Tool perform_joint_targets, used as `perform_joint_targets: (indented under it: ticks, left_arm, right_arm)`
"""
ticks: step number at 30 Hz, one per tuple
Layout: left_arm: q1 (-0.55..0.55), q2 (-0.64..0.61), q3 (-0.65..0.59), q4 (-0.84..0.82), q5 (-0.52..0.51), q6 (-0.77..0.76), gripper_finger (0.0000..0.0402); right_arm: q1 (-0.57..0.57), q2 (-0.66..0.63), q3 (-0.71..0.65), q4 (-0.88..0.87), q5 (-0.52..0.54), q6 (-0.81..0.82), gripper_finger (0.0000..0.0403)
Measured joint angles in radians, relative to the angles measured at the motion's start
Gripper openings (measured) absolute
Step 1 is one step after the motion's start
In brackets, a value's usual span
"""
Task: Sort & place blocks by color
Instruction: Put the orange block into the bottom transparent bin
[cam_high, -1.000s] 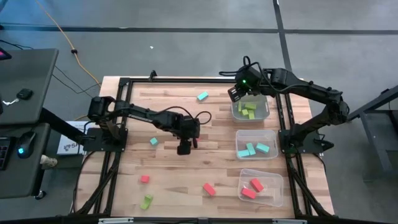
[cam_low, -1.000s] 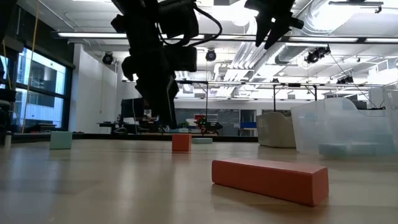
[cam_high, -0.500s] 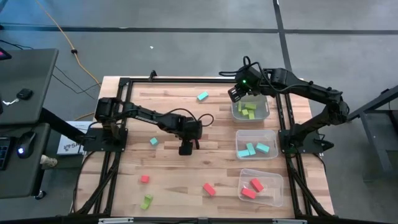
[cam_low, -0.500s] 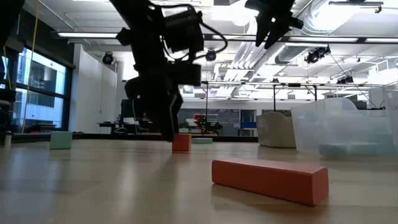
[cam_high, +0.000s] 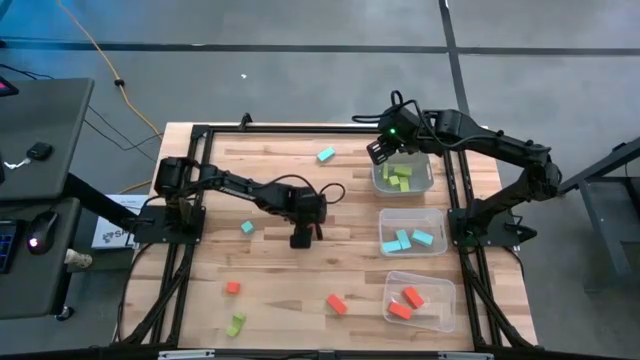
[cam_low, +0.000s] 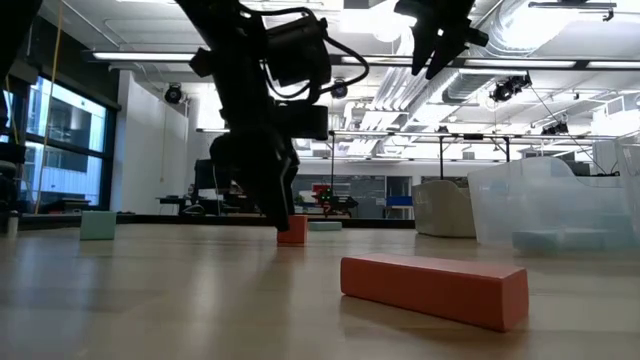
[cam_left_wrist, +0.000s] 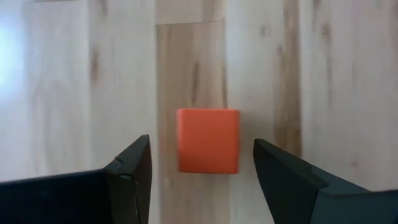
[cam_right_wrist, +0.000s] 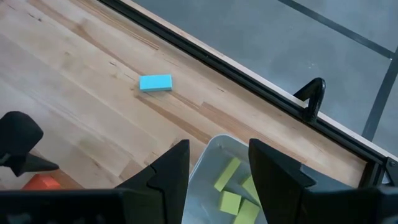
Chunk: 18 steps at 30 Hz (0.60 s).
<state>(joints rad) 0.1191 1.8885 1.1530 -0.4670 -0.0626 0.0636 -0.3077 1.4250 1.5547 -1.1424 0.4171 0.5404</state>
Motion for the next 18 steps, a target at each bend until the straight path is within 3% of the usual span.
perform_joint_targets:
  ticks: [18]
  left_arm:
    - [0.015,0.026,0.001,0.015,0.034,0.073,0.0073]
  right_arm:
    - [0.0,0.0,0.0,0.0,0.0,0.001,0.0154]
